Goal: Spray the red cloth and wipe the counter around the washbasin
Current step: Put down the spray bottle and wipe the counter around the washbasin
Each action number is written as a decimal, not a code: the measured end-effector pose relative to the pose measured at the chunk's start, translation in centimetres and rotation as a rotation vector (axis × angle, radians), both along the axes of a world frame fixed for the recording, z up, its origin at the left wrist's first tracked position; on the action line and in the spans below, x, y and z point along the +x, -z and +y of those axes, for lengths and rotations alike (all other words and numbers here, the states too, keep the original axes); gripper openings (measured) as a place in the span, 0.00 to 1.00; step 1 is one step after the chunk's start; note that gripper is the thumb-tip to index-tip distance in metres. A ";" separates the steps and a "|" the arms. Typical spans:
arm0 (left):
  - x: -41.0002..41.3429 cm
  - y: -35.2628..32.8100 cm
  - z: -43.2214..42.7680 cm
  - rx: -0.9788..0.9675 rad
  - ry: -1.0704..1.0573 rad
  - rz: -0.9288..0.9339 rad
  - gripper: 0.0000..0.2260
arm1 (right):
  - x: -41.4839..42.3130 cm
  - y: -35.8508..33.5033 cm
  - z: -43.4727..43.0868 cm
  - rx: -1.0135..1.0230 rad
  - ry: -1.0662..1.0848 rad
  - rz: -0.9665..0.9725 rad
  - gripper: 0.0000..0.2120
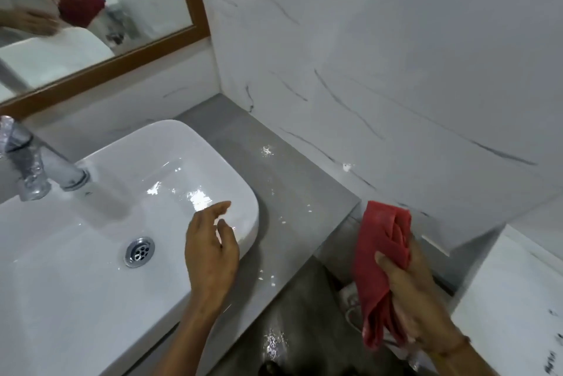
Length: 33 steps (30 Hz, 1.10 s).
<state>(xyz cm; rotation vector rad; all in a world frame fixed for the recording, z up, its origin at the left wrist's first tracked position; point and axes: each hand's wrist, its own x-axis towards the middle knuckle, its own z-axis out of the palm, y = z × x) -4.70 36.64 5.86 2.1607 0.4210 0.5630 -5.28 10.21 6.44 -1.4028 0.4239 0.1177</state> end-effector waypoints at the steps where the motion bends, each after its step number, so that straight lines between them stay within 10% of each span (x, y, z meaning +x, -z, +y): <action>1: 0.6 0.5 0.3 0.019 -0.009 0.034 0.16 | 1.1 -0.4 0.4 -0.131 -0.054 -0.054 0.28; 15: 3.7 2.1 -0.9 0.029 -0.095 0.336 0.27 | 12.2 11.9 12.4 -1.490 -1.026 -0.234 0.36; 33: 9.3 2.3 -0.4 0.217 0.072 0.568 0.34 | 19.3 14.4 16.4 -1.503 -1.041 -0.392 0.33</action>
